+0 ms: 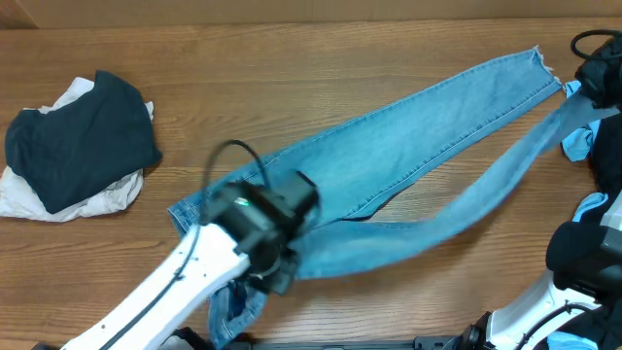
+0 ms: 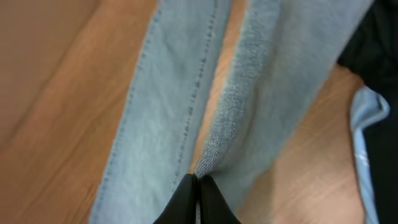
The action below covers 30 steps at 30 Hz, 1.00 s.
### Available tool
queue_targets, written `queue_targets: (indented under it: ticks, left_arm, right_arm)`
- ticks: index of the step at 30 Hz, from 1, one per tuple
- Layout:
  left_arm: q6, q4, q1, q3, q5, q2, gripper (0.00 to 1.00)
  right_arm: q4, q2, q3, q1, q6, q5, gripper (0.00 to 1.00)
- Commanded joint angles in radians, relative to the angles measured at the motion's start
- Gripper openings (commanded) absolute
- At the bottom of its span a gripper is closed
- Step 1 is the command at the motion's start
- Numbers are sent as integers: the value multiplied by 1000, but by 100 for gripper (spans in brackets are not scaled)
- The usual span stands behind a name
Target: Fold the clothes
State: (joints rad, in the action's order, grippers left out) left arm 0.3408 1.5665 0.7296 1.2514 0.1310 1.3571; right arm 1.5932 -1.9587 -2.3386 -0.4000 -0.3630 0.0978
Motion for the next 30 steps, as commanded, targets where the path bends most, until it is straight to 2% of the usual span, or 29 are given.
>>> queue_targets:
  ticks: [1, 6, 9, 11, 14, 16, 21, 30]
  left_arm:
    - [-39, -29, -208, 14, -60, -18, 6]
    - [-171, -193, -489, 14, -22, 28, 11]
    - [-275, -298, -561, 14, 44, 79, 15]
    - [-310, -359, -568, 14, 63, 124, 18]
    - [-336, -434, -565, 14, 88, 192, 18]
    - [-338, -491, -565, 14, 79, 236, 14]
    - [-327, -643, -569, 15, 7, 293, 16]
    - [-327, -666, -569, 15, -64, 307, 17]
  right_arm:
    - [-80, 23, -11, 31, -10, 17, 4]
    - [-205, -59, -11, 68, -58, 20, 4]
    - [-267, -132, -11, 79, -75, 20, 4]
    - [-306, -179, -11, 80, -87, 24, 4]
    - [-365, -233, -11, 80, -87, 37, 4]
    - [-403, -265, -11, 80, -87, 39, 4]
    - [-474, -311, -11, 82, -87, 50, 4]
    - [-457, -308, -13, 62, -80, 34, 4]
